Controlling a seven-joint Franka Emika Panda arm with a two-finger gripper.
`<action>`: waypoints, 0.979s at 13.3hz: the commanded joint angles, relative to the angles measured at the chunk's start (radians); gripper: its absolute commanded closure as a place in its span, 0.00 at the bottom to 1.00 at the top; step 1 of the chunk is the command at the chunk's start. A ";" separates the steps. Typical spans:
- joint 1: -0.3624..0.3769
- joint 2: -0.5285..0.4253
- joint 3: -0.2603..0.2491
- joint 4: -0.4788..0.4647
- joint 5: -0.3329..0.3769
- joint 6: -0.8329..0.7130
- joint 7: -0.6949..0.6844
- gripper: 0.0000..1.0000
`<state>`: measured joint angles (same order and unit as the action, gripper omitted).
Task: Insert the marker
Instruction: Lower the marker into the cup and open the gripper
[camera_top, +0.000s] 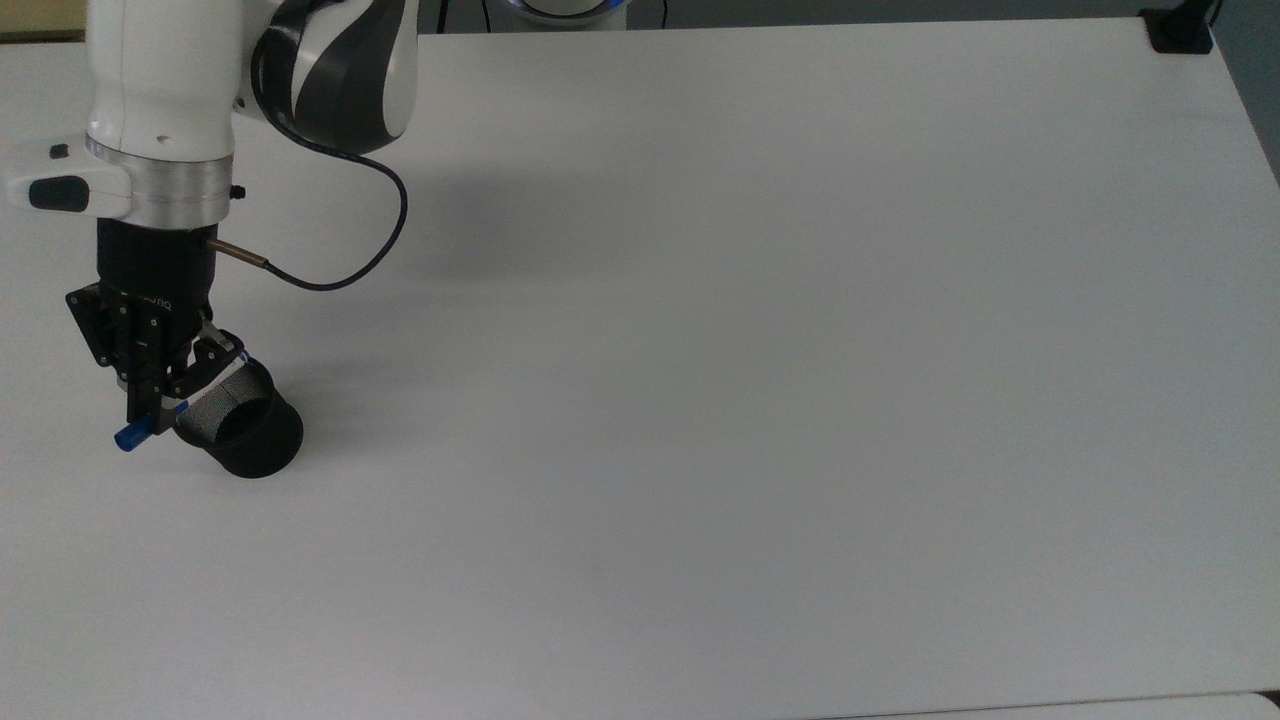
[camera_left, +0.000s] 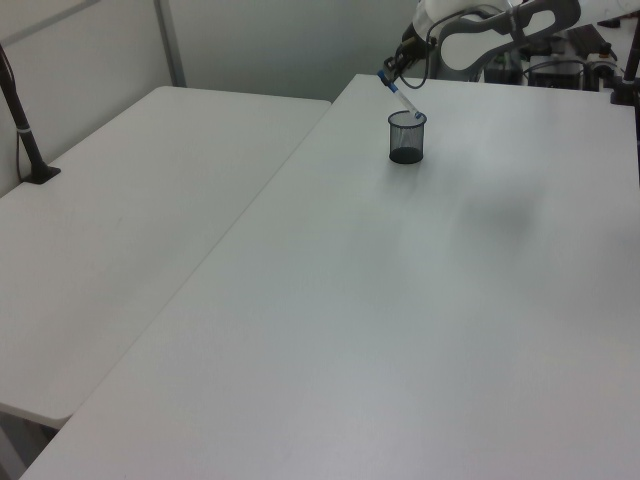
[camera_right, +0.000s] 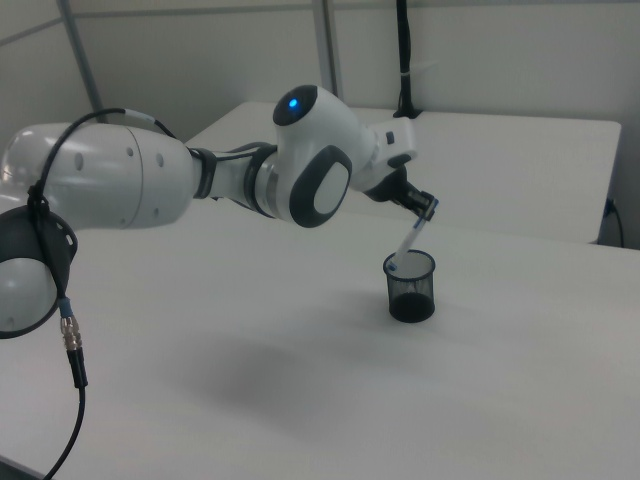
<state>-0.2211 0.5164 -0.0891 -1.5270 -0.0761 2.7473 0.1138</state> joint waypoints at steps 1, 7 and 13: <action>-0.009 0.019 0.005 -0.013 -0.013 0.049 -0.029 0.86; -0.007 0.024 0.006 -0.013 -0.008 0.072 -0.026 0.68; 0.045 0.001 0.019 -0.021 0.002 0.057 -0.017 0.00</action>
<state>-0.2124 0.5485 -0.0727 -1.5238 -0.0761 2.7987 0.1005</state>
